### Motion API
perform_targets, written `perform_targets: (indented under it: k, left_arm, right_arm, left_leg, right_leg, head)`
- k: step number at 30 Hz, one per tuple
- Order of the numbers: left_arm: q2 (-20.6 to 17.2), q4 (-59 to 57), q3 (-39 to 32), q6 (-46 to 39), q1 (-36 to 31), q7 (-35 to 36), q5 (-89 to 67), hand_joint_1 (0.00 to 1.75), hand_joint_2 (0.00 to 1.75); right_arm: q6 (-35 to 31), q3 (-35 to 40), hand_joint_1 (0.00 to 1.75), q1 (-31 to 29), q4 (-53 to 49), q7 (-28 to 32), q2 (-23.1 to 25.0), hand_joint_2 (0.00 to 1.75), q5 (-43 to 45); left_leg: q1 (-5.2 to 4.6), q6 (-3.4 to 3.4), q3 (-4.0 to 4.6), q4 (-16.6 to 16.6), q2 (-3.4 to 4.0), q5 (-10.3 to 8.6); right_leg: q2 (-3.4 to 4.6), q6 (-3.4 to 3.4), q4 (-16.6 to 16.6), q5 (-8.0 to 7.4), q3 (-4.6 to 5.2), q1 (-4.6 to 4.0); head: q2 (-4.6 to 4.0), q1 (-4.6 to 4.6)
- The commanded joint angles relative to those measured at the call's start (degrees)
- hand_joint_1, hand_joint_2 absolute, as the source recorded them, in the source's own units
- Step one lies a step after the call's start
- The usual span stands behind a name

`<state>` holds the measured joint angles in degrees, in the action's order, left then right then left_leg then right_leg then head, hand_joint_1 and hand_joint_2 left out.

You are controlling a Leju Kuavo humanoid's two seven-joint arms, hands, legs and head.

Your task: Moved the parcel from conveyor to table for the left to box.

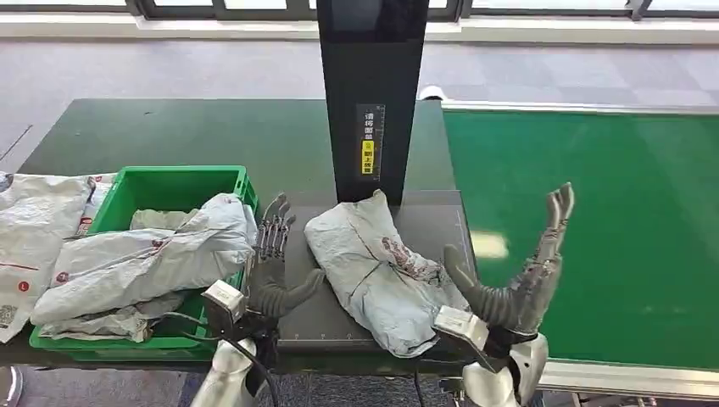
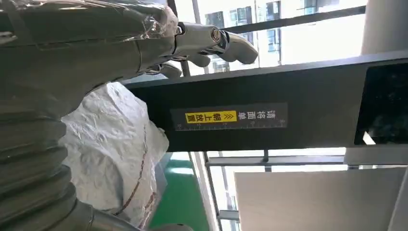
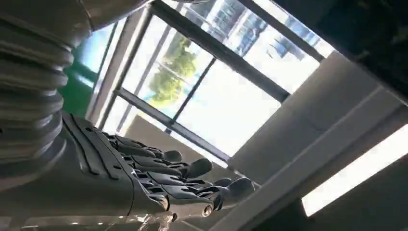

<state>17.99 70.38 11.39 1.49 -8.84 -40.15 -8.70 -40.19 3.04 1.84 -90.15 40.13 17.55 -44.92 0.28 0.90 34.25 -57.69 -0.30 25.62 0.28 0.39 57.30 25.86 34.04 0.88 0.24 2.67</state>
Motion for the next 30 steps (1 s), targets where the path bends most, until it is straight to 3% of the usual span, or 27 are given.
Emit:
perform_targets:
  k: [1, 5, 8, 17, 25, 27, 30]
  left_arm:
    - [1.03, -14.44, 4.04, -0.33, -8.75, 0.15, -1.24, 0.00, 1.75]
    - [2.01, -20.63, 9.44, -5.22, -11.80, 0.15, -3.73, 0.00, 1.75]
    - [2.01, -33.45, 21.18, -20.38, -18.46, 1.79, -7.32, 0.00, 1.75]
    - [2.01, -34.17, 22.37, -21.30, -18.92, 2.35, -7.24, 0.00, 1.75]
    - [2.01, -43.30, 45.73, -28.68, -24.40, 20.17, -12.05, 0.00, 1.75]
    - [2.01, -44.82, 51.57, -28.84, -25.34, 28.12, -16.58, 0.00, 1.75]
    - [2.01, -45.75, 53.46, -28.59, -25.69, 30.62, -18.35, 0.00, 1.75]
  right_arm:
    - [0.19, -1.39, 0.00, 6.00, -21.28, -0.13, 2.17, 1.75, 2.52]
    - [0.19, -0.11, 0.00, 5.33, -19.21, -0.13, 1.79, 1.75, 3.75]
    - [0.19, 0.91, 0.00, 4.17, -16.95, -0.13, 1.78, 1.75, 3.42]
    - [0.19, 0.98, 0.00, 4.19, -16.95, -0.13, 1.87, 1.75, 3.33]
    - [0.19, 2.01, 0.00, 5.44, -18.27, -0.13, 1.80, 1.75, 4.26]
    - [0.19, 2.13, 0.00, 6.00, -18.78, -0.13, 1.55, 1.75, 4.66]
    - [0.19, 2.31, 0.00, 6.11, -18.85, -0.13, 1.37, 1.75, 5.08]
  left_leg:
    - [-0.01, -0.02, 0.03, -0.02, -0.38, -0.05]
    - [0.03, -0.03, -0.10, 0.03, -0.42, -0.05]
    - [-0.02, -0.03, -0.08, -0.01, -0.32, -0.06]
    - [-0.01, -0.03, -0.17, 0.01, -0.05, -0.02]
    - [-0.04, -0.05, -0.15, 0.01, -0.10, -0.03]
    - [0.00, -0.05, -0.22, 0.05, -0.10, -0.02]
    - [-0.01, -0.07, -0.21, 0.04, -0.07, 0.01]
  right_leg:
    - [-0.43, -0.03, 0.02, 0.09, -0.10, 0.00]
    - [-0.48, -0.03, -0.08, 0.07, -0.26, -0.05]
    - [-0.36, 0.00, -0.01, 0.04, -0.18, 0.01]
    - [-0.08, 0.00, -0.04, -0.02, -0.25, 0.00]
    - [-0.13, 0.03, -0.04, -0.01, -0.25, 0.01]
    - [-0.16, 0.00, -0.11, -0.01, -0.34, -0.03]
    - [-0.10, 0.01, -0.09, -0.01, -0.32, 0.00]
  head:
    - [0.00, 0.00]
    - [0.00, 0.00]
    - [0.00, -0.02]
    - [0.00, 0.00]
    - [0.00, 0.00]
    - [0.00, 0.00]
    - [0.00, 0.00]
